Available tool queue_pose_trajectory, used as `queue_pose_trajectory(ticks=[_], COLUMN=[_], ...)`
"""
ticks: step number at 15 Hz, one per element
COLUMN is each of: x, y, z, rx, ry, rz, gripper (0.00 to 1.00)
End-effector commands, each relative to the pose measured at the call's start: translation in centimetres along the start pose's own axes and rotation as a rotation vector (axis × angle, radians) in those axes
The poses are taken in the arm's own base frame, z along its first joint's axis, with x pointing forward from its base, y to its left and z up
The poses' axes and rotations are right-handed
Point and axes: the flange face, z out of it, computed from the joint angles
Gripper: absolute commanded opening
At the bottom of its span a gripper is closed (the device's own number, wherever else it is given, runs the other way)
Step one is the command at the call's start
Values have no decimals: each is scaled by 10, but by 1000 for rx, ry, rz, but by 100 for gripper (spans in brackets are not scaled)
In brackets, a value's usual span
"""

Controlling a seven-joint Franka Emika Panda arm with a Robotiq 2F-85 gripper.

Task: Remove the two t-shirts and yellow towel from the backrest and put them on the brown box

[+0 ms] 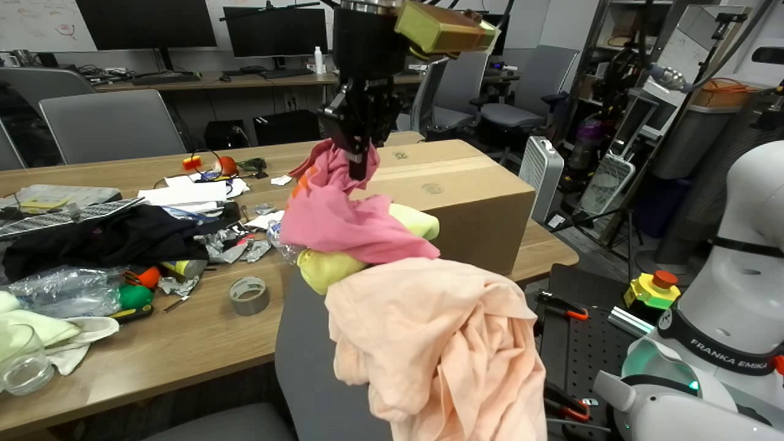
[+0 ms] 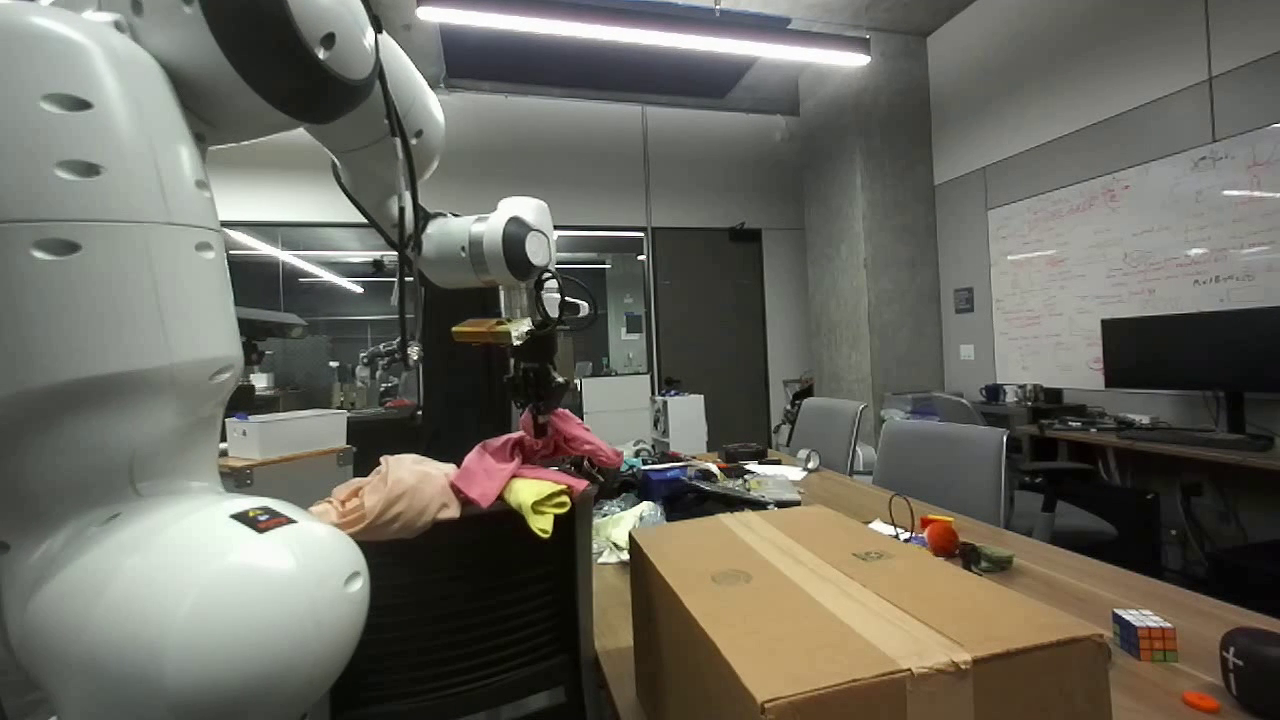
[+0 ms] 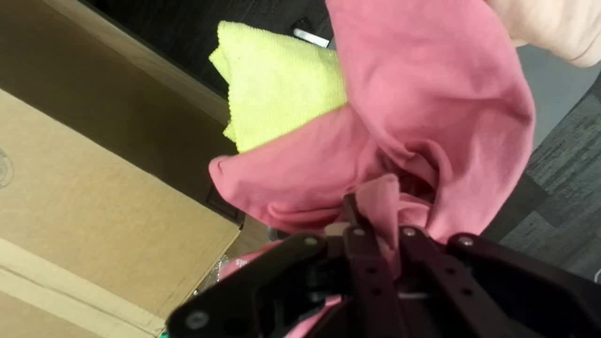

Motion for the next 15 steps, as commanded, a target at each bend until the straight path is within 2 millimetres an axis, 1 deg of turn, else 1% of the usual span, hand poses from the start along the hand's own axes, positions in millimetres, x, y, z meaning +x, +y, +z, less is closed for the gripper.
queue_pose_trajectory(ticks=[1, 5, 10, 13, 15], x=[-2, 1, 17, 28, 35], y=[0, 2, 11, 20, 33], z=[-37, -78, -130, -145, -152], rx=[18, 39, 56, 45, 29], ry=[79, 155, 248, 277, 288], rz=[-16, 0, 47, 67, 88], gripper=[2, 2, 2, 2, 2])
